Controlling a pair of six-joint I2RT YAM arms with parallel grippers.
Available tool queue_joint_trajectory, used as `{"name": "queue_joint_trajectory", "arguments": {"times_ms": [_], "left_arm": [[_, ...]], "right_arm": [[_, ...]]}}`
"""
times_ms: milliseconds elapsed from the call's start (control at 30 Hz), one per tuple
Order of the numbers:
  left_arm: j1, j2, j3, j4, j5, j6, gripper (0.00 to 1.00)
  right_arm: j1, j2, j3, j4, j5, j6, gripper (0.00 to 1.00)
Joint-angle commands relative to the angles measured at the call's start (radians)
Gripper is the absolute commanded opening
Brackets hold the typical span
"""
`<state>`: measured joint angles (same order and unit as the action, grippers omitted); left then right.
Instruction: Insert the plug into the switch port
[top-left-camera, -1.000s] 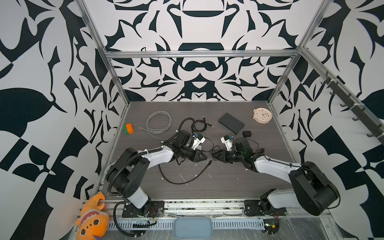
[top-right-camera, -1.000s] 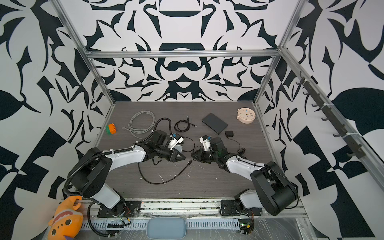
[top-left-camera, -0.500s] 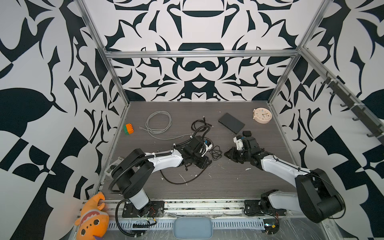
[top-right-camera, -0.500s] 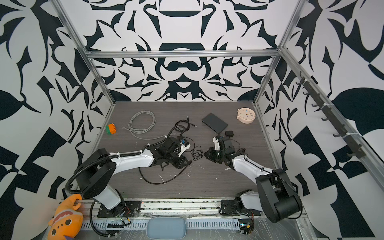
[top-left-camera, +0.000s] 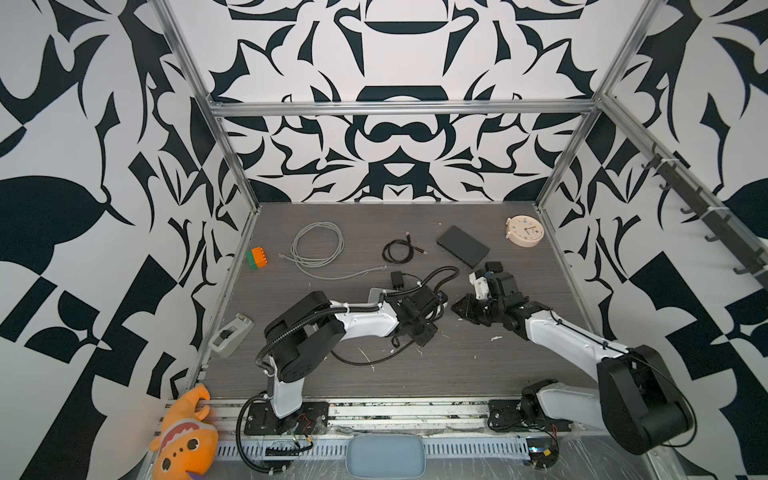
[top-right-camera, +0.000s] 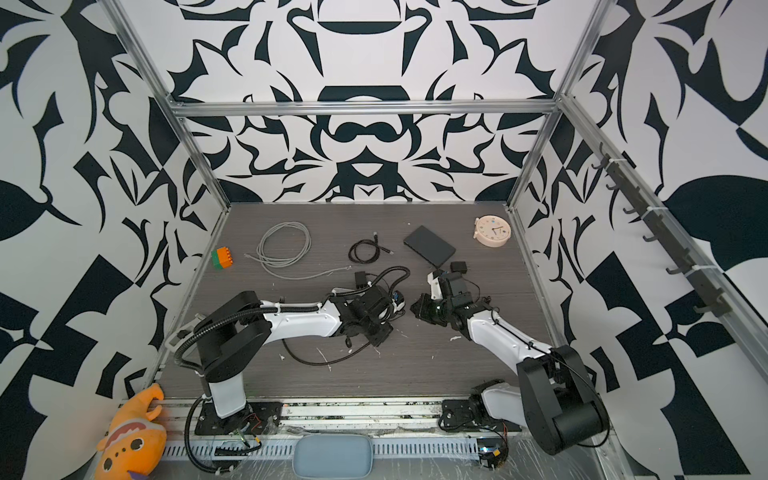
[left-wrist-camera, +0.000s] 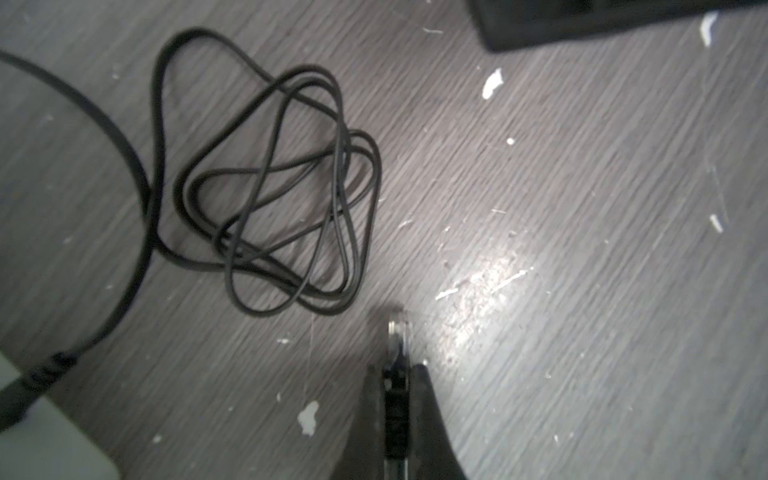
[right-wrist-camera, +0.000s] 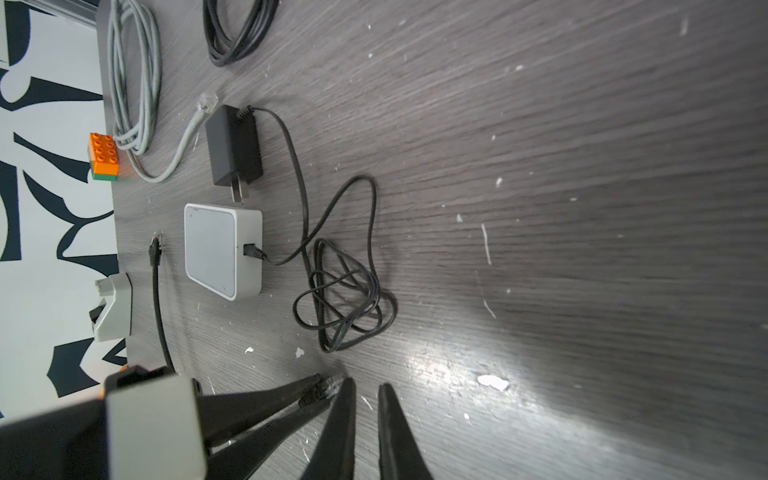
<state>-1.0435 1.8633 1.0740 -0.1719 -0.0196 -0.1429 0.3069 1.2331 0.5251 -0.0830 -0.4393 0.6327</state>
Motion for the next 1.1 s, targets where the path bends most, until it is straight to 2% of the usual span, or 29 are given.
{"name": "queue_joint_trajectory", "arguments": {"times_ms": [0,100,233,433,600,700,900,1067], "left_arm": [[0.014,-0.007,-0.063,-0.056,0.064,0.018,0.0],[0.076,-0.086,-0.092,0.011,0.243,0.025,0.0],[0.186,-0.157,-0.104,0.051,0.503,0.02,0.0],[0.266,-0.209,-0.118,0.053,0.709,0.028,0.0],[0.319,-0.25,-0.14,0.077,0.811,0.016,0.0],[0.341,-0.284,-0.155,0.098,0.86,0.009,0.0],[0.362,-0.3,-0.162,0.107,0.881,0.008,0.0],[0.362,-0.305,-0.169,0.124,0.889,0.002,0.0]], "right_arm": [[-0.004,-0.02,0.029,-0.041,-0.043,-0.095,0.2],[-0.003,-0.022,0.006,0.013,-0.161,-0.129,0.27],[0.028,-0.074,-0.09,0.293,-0.313,-0.036,0.35],[0.134,-0.083,-0.084,0.399,-0.339,-0.031,0.41],[0.138,-0.074,-0.085,0.421,-0.38,-0.062,0.41],[0.138,-0.091,-0.068,0.375,-0.357,-0.098,0.42],[0.139,-0.054,-0.035,0.394,-0.392,-0.077,0.42],[0.138,-0.044,-0.04,0.489,-0.41,-0.027,0.42]]}}
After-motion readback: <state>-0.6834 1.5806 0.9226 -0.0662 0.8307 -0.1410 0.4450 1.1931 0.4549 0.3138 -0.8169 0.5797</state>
